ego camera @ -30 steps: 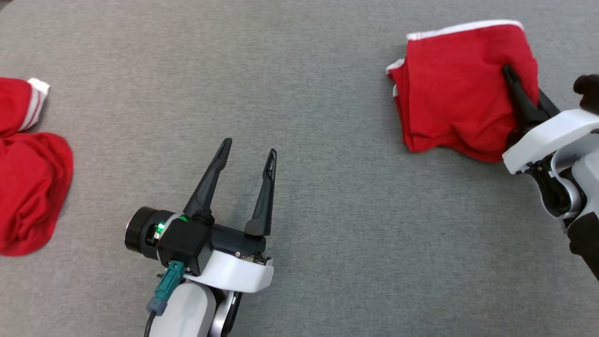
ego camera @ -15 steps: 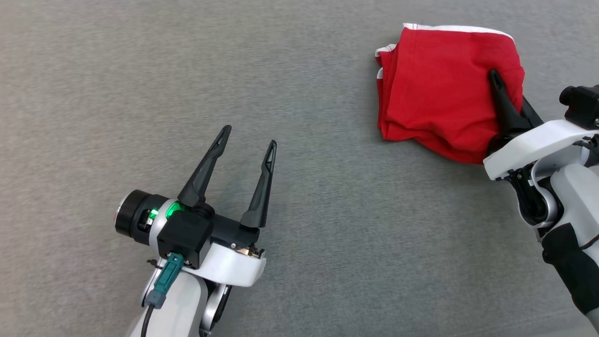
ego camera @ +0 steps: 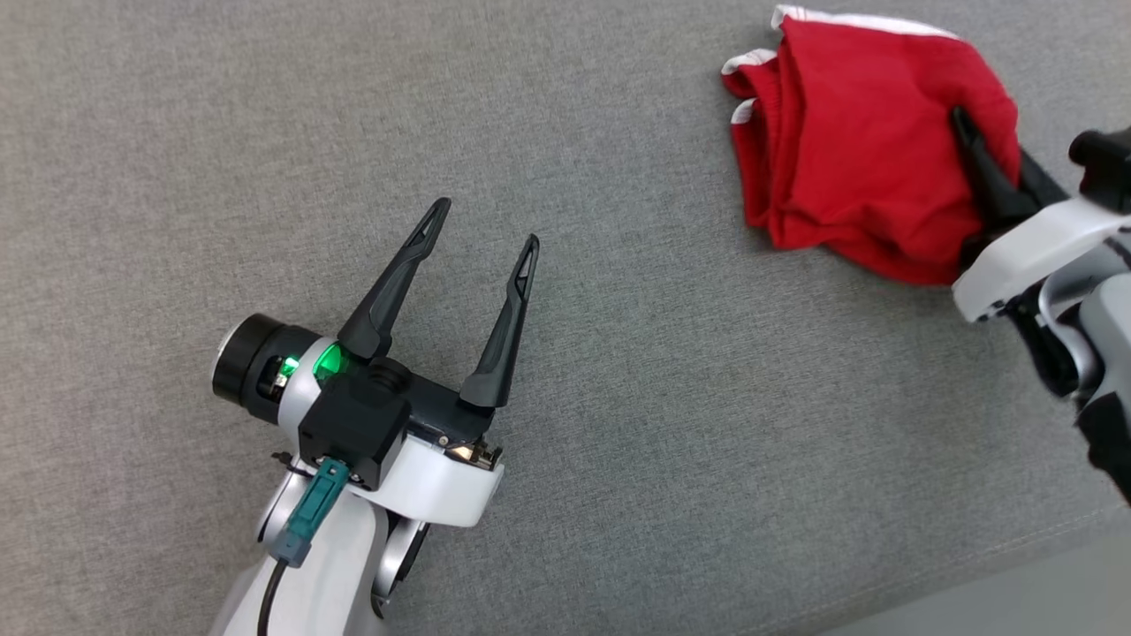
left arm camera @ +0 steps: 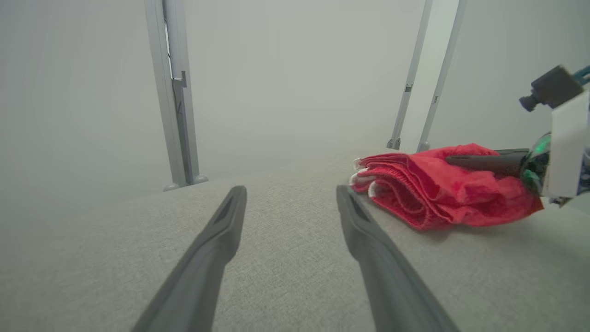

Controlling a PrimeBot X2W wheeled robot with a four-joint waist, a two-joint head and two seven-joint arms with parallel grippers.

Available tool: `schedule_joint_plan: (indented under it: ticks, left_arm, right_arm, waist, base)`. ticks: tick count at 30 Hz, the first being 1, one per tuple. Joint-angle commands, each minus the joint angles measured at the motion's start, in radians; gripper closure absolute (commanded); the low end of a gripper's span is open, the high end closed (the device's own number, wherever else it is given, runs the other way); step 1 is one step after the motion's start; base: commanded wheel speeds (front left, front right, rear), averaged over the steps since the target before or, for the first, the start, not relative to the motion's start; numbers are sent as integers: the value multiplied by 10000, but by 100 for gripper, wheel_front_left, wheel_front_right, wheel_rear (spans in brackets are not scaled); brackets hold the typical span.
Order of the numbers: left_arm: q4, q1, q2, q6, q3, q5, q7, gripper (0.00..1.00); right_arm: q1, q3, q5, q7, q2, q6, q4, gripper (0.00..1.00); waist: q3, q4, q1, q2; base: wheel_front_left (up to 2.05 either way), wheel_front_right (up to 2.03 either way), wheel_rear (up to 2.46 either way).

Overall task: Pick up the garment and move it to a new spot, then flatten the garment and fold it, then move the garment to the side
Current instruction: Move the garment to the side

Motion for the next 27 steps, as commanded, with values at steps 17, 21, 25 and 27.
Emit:
schedule_joint_plan:
  ticks: [17,21,25,27]
  left_arm:
    - [-520,-817,248,-353,-368,261,-37,0]
    - [-571,-822,264,-326,-392,299,-37,0]
    - [-532,-890,301,-313,-453,339,-37,0]
    - [-490,-916,302,-337,-505,346,-37,0]
  right_arm:
    - [-1672,-608,-1569,-61,-2156,-1,348,100]
    - [-1789,-837,-1805,-61,-2401,-1,320,100]
    - [-1964,-1045,-2060,-63,-2605,-1,297,100]
    - [-2031,-1064,-2144,-63,-2669,-1,351,100]
  waist:
    - [1341,836,0,-1]
    - [1415,864,0,-1]
    - [1470,853,0,-1]
    - [1459,853,0,-1]
  base:
    - [0,0,0]
    - [0,0,0]
    - [0,0,0]
    - [0,0,0]
